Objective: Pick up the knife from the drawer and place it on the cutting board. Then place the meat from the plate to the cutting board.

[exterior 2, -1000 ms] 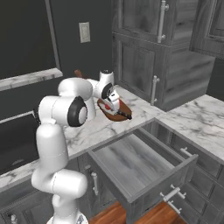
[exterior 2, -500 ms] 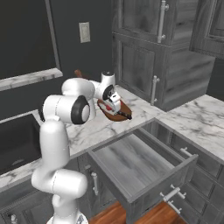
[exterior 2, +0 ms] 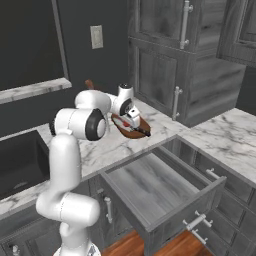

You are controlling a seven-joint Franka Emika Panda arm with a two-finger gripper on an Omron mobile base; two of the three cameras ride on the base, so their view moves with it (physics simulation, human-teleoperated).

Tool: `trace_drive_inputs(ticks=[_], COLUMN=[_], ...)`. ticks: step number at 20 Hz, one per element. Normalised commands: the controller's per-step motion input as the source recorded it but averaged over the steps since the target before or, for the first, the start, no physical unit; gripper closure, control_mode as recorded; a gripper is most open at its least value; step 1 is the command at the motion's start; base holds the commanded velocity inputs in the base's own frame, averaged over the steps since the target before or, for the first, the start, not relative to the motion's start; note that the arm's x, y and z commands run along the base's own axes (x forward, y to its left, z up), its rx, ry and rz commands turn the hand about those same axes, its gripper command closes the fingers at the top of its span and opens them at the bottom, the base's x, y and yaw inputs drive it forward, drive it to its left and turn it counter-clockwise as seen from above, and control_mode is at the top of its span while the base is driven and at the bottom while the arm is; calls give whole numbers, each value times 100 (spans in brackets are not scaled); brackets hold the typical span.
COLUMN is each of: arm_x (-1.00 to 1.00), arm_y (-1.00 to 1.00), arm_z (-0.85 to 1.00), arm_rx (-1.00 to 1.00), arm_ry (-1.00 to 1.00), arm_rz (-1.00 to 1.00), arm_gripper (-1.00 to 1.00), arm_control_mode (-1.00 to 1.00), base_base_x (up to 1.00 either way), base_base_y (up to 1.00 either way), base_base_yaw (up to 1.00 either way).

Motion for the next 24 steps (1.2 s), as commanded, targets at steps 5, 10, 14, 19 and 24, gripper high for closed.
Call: trace_drive_inputs(ticks=[5, 10, 14, 19, 24], arm_x=[22, 23, 22, 23, 24], arm_y=[-12, -8, 0, 0, 0], arm_z=[-9, -13, -12, -11, -11], arm_rx=[-1, -2, -1, 0, 0], arm_ry=[1, 1, 2, 3, 4], arm_rz=[4, 5, 5, 5, 5], arm_gripper=[100, 100, 100, 100, 100], arm_control_mode=[-100, -100, -100, -100, -100], base_base_x=[0, 0, 0, 0, 0], base_base_y=[0, 0, 0, 0, 0], base_base_yaw=[0, 0, 0, 0, 0])
